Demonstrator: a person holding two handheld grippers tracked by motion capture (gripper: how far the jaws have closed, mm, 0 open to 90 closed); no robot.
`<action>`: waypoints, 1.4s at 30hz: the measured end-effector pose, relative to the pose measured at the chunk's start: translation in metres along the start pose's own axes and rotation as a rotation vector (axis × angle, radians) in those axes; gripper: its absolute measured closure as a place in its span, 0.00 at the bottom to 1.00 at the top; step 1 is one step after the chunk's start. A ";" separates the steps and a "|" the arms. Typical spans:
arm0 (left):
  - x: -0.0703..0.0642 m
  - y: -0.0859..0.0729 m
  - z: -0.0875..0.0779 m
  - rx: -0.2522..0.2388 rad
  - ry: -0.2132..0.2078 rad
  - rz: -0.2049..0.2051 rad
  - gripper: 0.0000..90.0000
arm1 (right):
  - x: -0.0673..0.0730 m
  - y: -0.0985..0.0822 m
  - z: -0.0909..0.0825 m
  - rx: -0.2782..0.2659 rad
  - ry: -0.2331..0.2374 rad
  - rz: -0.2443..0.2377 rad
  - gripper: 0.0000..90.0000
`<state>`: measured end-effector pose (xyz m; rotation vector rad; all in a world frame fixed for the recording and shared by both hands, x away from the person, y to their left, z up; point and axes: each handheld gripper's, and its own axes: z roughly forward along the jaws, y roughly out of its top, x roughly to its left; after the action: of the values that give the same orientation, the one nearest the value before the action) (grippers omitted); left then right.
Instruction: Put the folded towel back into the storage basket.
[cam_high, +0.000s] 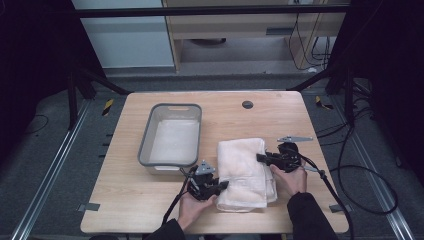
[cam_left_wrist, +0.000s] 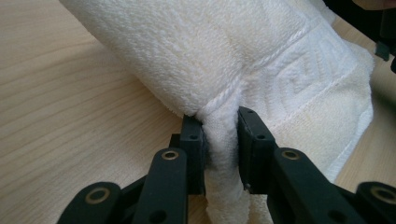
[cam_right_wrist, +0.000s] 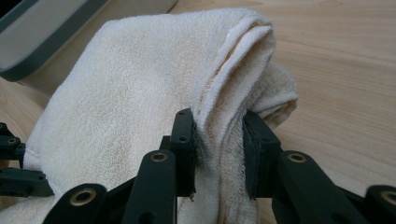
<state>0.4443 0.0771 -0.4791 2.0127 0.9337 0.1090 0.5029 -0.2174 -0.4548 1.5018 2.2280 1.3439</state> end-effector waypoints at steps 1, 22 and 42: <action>0.000 0.001 -0.002 -0.007 0.000 0.002 0.82 | 0.001 0.001 -0.001 -0.008 0.002 -0.009 0.77; -0.012 0.023 -0.038 -0.110 0.005 0.054 0.82 | 0.023 0.022 -0.032 -0.127 0.017 -0.066 0.77; -0.016 0.040 -0.065 -0.180 0.030 0.087 0.82 | 0.044 0.042 -0.048 -0.206 0.014 -0.114 0.77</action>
<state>0.4291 0.0987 -0.4056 1.8888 0.8247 0.2629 0.4836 -0.2064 -0.3806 1.2811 2.0740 1.4987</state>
